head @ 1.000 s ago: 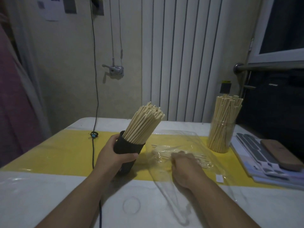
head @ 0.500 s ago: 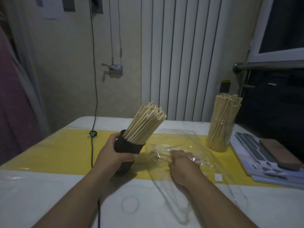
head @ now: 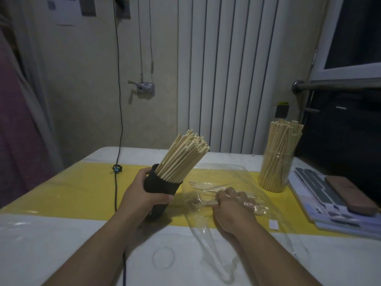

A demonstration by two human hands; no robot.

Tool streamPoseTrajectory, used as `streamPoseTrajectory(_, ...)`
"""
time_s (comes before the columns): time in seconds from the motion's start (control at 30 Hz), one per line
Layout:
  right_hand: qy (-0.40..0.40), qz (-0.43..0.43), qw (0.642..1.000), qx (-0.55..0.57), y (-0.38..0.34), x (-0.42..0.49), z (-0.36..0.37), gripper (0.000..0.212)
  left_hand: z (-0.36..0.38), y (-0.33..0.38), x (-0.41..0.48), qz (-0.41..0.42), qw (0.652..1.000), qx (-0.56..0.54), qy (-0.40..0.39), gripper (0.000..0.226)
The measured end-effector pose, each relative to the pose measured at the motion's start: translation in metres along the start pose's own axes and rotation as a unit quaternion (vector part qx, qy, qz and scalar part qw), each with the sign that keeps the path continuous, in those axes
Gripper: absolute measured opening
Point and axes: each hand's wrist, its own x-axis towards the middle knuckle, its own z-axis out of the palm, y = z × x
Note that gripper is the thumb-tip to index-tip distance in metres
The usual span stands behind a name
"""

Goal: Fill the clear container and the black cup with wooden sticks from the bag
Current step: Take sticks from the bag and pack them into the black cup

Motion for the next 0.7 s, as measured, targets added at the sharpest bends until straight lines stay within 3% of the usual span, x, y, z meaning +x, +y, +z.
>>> streamPoseTrajectory(0.27, -0.03, -0.03, 0.997, 0.071, -0.002, -0.001, -0.006, 0.017, 0.0, -0.002, 0.001, 0.009, 0.999, 0.044, 0.002, 0.07)
streamPoseTrajectory(0.33, -0.075, -0.038, 0.995, 0.046, -0.002, -0.003, -0.015, 0.014, 0.0, -0.002, 0.0, 0.017, 0.998, 0.056, 0.011, 0.069)
streamPoseTrajectory(0.43, -0.121, -0.047, 0.991, -0.014, -0.002, -0.007, -0.024, 0.028, 0.003, -0.001, -0.003, 0.03, 0.996, 0.078, 0.024, 0.073)
streamPoseTrajectory(0.57, -0.135, -0.054, 0.987, -0.072, -0.003, -0.013, -0.026, 0.029, 0.004, -0.001, -0.005, 0.049, 0.99, 0.128, 0.031, 0.085)
streamPoseTrajectory(0.7, -0.13, -0.055, 0.988, -0.066, 0.001, -0.019, -0.036, 0.022, -0.001, 0.0, -0.003, 0.028, 0.996, 0.079, -0.001, 0.087)
